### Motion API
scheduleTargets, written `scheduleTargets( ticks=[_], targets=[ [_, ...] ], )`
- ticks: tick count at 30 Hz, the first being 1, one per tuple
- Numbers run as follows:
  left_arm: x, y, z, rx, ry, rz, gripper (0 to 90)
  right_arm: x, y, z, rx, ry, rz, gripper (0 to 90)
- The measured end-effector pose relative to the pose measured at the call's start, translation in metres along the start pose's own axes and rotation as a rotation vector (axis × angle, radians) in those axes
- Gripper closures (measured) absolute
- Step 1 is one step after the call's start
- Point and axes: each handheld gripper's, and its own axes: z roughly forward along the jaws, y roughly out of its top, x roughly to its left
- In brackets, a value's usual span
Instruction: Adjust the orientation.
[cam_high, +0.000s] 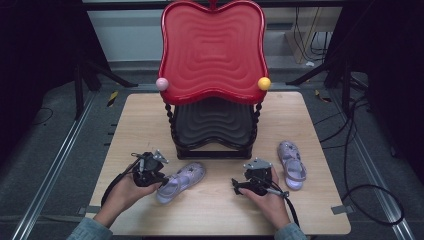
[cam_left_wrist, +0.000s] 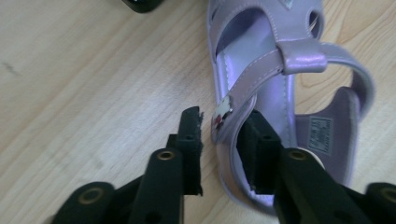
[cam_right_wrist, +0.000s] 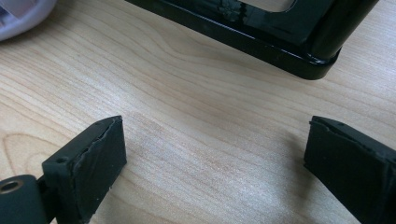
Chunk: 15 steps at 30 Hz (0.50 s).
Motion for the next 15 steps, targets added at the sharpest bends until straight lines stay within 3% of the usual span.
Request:
scheduleTargets(
  ticks=[3,8,15],
  targets=[
    [-0.006,-0.002,-0.017,-0.029,0.029,0.012,66.9,0.0,0.0,0.0,-0.001,0.001,0.001,5.7],
    [-0.022,-0.006,-0.038,-0.058,-0.013,0.042,65.0,0.0,0.0,0.0,0.0,0.001,0.002,5.7],
    [-0.048,0.0,-0.02,-0.022,-0.05,0.1,58.1,0.0,0.0,0.0,0.0,0.001,0.001,5.7]
  ],
)
